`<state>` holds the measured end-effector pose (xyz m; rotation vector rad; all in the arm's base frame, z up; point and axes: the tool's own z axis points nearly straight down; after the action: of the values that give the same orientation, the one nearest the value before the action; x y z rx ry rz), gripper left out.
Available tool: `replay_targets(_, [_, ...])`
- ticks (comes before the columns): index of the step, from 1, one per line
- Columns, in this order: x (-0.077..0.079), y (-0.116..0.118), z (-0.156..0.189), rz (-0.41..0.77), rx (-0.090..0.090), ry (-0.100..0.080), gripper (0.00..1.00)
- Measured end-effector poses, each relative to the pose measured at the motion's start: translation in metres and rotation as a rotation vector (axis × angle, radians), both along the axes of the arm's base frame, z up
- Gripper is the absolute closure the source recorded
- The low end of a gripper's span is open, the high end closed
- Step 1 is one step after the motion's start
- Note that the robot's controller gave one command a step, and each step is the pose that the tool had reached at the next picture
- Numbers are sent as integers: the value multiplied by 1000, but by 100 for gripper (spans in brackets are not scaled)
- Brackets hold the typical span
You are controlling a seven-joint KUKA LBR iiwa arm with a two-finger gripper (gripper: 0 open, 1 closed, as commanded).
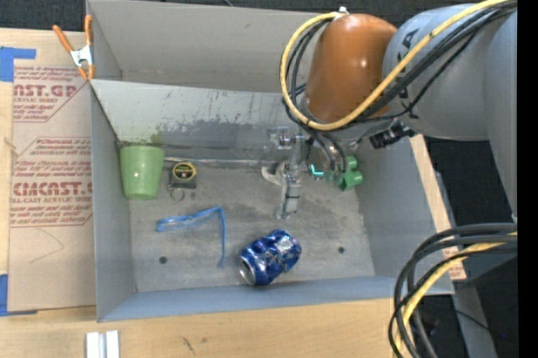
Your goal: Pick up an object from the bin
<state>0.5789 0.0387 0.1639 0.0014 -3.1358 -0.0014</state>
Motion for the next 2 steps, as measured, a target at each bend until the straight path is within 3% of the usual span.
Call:
replay_targets(1, [-53, -7, -88, 168, 4, -25, 0])
replay_targets(2, [-95, -5, -90, 441, 2, -20, 0])
